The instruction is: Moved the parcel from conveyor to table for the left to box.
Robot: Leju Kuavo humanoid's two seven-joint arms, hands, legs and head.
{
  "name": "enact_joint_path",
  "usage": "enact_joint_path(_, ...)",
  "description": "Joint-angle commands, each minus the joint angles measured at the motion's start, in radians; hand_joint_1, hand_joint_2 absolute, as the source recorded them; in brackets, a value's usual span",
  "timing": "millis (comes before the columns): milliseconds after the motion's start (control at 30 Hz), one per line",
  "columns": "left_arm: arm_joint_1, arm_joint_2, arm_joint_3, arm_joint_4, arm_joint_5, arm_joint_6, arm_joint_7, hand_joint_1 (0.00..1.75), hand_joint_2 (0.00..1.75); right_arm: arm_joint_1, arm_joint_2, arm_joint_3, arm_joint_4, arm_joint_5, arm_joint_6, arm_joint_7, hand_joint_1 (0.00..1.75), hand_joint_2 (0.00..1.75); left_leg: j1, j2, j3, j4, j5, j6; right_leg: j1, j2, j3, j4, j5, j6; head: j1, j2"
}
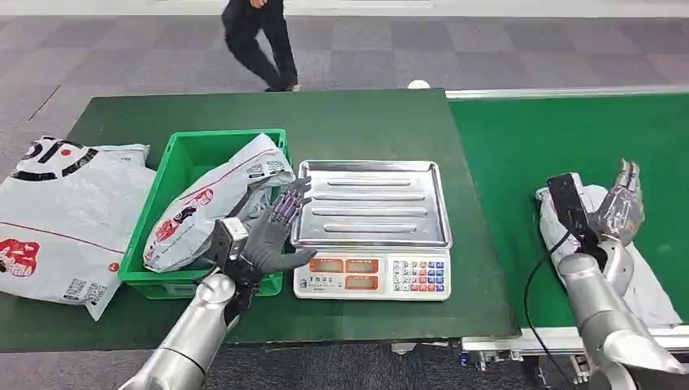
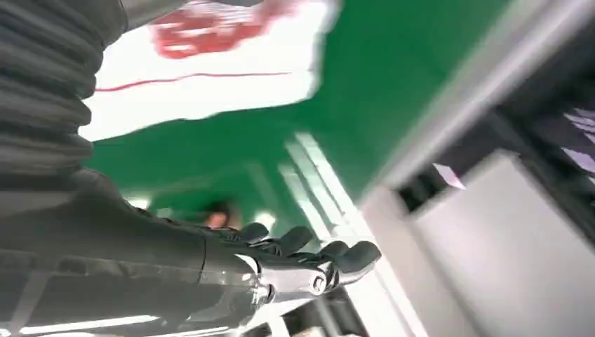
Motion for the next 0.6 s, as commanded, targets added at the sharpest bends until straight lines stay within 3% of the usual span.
enact_joint_path(33, -0.009, 0.017, -0.005, 0.039, -0.002, 0.0, 0.004, 0.0, 1.75, -0.083, -0.047, 0.113, 0.213, 0.1, 0.22, 0.332, 0.0, 1.75, 0.0, 0.001, 0.002, -0.001, -0.001, 0.0, 0.0, 0.001, 0.002, -0.001, 0.0, -0.001, 0.0, 0.0)
enact_joint_path(133, -0.01, 0.015, -0.004, 0.047, -0.006, -0.005, 0.004, 0.0, 1.75, -0.085, -0.052, 0.135, 0.216, 0.138, 0.354, 0.456, 0.0, 1.75, 0.0, 0.003, 0.005, -0.003, -0.001, 0.0, 0.0, 0.003, 0.005, -0.004, 0.0, -0.001, 0.0, 0.0)
enact_joint_path(600, -0.033, 0.005, 0.01, 0.085, -0.009, -0.002, 0.004, 0.0, 1.75, -0.089, -0.033, 0.116, 0.196, 0.155, 0.477, 0.54, 0.0, 1.75, 0.0, 0.002, 0.002, -0.001, 0.0, 0.0, 0.0, 0.002, 0.001, -0.001, 0.0, -0.001, 0.0, 0.0)
